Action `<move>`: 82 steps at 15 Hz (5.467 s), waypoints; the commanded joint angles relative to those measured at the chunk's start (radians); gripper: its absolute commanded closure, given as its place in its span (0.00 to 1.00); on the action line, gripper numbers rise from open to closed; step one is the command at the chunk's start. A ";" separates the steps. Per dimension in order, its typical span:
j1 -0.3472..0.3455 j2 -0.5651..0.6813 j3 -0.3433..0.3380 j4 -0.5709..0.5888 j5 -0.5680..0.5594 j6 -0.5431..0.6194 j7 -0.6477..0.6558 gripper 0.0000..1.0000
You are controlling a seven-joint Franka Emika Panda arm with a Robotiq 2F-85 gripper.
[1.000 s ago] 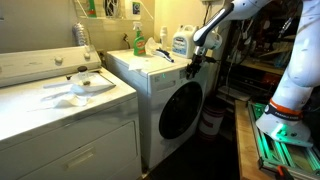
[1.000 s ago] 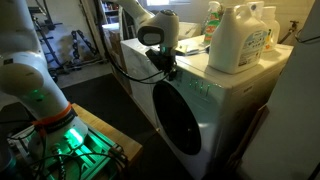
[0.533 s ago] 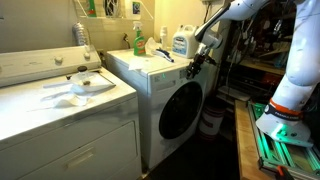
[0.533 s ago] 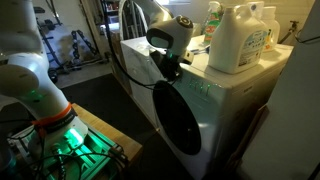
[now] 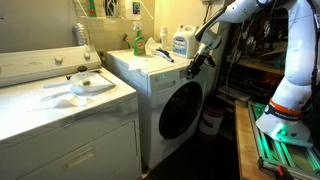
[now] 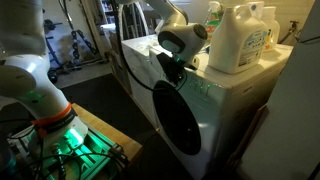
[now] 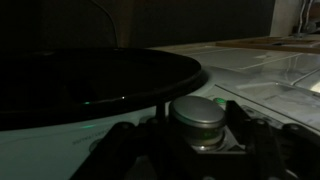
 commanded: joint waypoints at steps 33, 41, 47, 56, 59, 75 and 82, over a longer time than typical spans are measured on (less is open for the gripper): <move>0.103 -0.190 -0.155 -0.346 -0.887 0.783 0.510 0.96; 0.100 -0.182 -0.136 -0.343 -0.884 0.791 0.501 0.95; 0.114 -0.142 -0.137 -0.327 -0.912 0.826 0.515 0.95; 0.102 -0.095 -0.125 -0.309 -0.905 0.889 0.490 0.96; 0.093 -0.093 -0.115 -0.316 -0.892 0.930 0.479 0.96; 0.127 -0.294 -0.127 -0.419 -0.981 0.628 0.481 0.69; 0.154 -0.546 -0.097 -0.486 -0.985 0.561 0.544 0.29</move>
